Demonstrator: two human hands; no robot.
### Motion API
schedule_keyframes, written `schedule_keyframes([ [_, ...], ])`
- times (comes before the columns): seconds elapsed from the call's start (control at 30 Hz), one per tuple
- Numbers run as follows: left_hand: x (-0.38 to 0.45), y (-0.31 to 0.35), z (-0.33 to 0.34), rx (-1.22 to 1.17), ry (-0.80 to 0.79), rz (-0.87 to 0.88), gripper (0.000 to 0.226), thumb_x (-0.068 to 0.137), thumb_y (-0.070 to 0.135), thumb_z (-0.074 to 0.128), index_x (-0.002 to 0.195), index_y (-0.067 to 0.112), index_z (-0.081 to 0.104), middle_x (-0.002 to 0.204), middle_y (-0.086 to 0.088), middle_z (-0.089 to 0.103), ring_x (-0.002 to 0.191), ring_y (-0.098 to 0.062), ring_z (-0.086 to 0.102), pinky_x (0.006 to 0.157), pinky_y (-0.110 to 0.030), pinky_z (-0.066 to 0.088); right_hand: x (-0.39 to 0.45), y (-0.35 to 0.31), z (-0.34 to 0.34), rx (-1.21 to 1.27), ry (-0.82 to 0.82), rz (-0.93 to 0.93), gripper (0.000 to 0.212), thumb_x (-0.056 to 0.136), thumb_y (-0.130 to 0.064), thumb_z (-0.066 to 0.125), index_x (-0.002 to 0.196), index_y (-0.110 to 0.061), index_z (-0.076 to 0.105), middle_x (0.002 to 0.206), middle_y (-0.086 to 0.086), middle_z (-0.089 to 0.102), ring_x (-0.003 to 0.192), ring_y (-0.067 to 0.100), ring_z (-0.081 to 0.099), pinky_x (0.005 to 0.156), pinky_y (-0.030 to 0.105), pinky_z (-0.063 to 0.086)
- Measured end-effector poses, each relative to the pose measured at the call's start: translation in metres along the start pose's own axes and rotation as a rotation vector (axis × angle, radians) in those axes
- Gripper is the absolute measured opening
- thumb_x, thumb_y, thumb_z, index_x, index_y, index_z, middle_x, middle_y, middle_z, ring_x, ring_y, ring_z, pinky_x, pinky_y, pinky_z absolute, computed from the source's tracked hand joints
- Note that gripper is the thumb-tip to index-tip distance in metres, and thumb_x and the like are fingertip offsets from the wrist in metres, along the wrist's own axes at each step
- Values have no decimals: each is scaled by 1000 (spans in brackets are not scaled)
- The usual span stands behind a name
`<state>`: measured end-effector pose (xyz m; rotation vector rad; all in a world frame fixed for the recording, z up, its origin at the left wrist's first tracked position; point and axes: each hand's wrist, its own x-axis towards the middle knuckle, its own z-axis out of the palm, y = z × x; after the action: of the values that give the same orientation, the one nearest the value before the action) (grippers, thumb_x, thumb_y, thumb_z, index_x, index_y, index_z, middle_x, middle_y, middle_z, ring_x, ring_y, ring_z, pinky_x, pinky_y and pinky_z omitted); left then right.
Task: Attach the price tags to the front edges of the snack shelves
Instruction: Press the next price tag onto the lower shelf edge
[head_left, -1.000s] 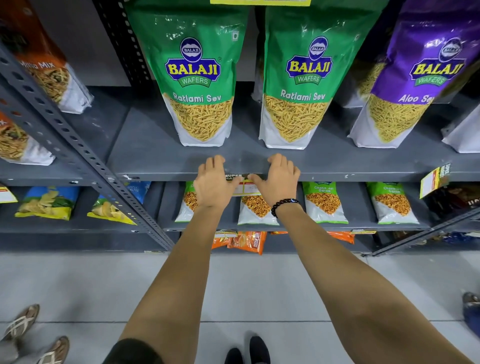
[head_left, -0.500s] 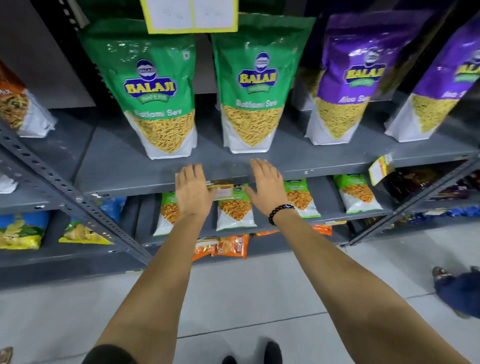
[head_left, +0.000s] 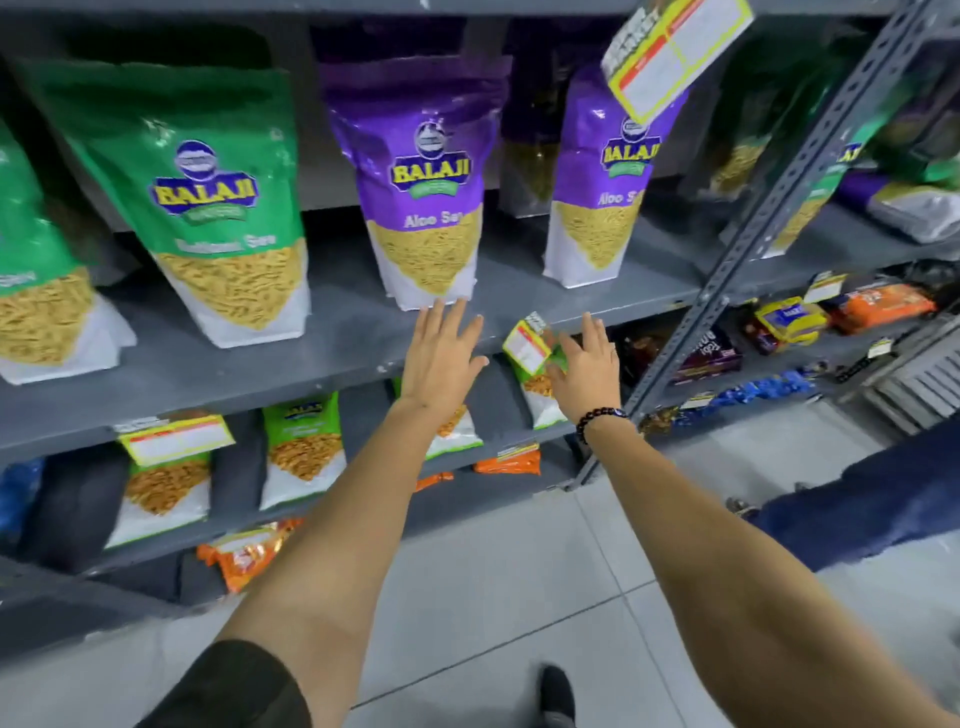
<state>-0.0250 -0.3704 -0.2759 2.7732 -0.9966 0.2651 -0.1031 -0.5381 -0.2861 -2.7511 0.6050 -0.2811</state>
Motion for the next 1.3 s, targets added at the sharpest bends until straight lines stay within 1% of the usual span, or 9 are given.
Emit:
schedule_keyframes([
  [0.17, 52, 42, 25, 49, -31, -24, 50, 93, 27, 52, 138, 14, 35, 155, -15, 20, 143, -36, 10, 119, -48, 7, 38, 46, 11, 41, -86, -37, 34, 92, -19, 52, 125, -10, 52, 157, 18, 0, 146, 33, -1, 119, 50, 9],
  [0.33, 73, 62, 37, 88, -70, -81, 46, 93, 25, 51, 136, 11, 40, 154, -16, 22, 143, -37, 11, 120, -49, 8, 58, 64, 29, 30, -117, -114, 22, 92, -19, 51, 106, -5, 61, 157, 17, -4, 146, 32, -5, 120, 49, 6],
  [0.57, 92, 68, 42, 36, 11, -194, 31, 92, 20, 53, 120, 7, 52, 150, -14, 32, 143, -31, 17, 119, -41, 10, 73, 65, 47, 111, -102, -139, 22, 92, -21, 51, 99, -3, 63, 157, 18, -3, 146, 33, -5, 120, 51, 4],
  [0.73, 96, 70, 43, 7, 4, -213, 22, 95, 14, 46, 112, 4, 56, 145, -13, 41, 142, -29, 20, 119, -39, 12, 80, 69, 52, 229, -54, -135, 17, 90, -18, 57, 88, -3, 65, 156, 19, 9, 146, 34, 1, 120, 51, 3],
  [0.83, 89, 72, 42, -38, 13, -214, 17, 94, 9, 48, 106, 1, 56, 140, -15, 45, 140, -32, 26, 118, -40, 17, 83, 77, 47, 247, -62, -221, 13, 88, -12, 57, 85, -3, 65, 154, 20, 20, 145, 38, 6, 120, 51, 2],
  [1.0, 70, 84, 50, -167, 98, -259, 7, 87, 0, 50, 91, -2, 55, 122, -20, 52, 122, -41, 43, 110, -47, 30, 99, 91, 32, 226, -136, -338, 9, 86, -5, 57, 85, -1, 64, 149, 19, 35, 142, 37, 19, 119, 51, 5],
  [1.1, 62, 83, 65, -232, 84, -323, 4, 87, 0, 51, 85, -3, 55, 126, -21, 50, 129, -42, 38, 115, -47, 23, 106, 101, 25, 183, -164, -405, 8, 85, -6, 59, 85, 0, 65, 145, 18, 41, 140, 36, 26, 119, 50, 10],
  [1.17, 60, 83, 74, -258, 80, -372, 6, 86, -1, 53, 81, -3, 56, 126, -21, 50, 124, -42, 42, 115, -48, 24, 108, 102, 24, 131, -159, -435, 9, 84, -7, 60, 85, 1, 66, 143, 17, 44, 137, 36, 31, 118, 50, 16],
  [1.3, 63, 90, 82, -224, 145, -441, 6, 86, 5, 58, 82, -1, 59, 117, -19, 56, 109, -38, 50, 91, -49, 47, 110, 99, 22, 33, -124, -444, 11, 83, -9, 61, 85, 0, 67, 136, 15, 50, 126, 35, 41, 110, 47, 28],
])
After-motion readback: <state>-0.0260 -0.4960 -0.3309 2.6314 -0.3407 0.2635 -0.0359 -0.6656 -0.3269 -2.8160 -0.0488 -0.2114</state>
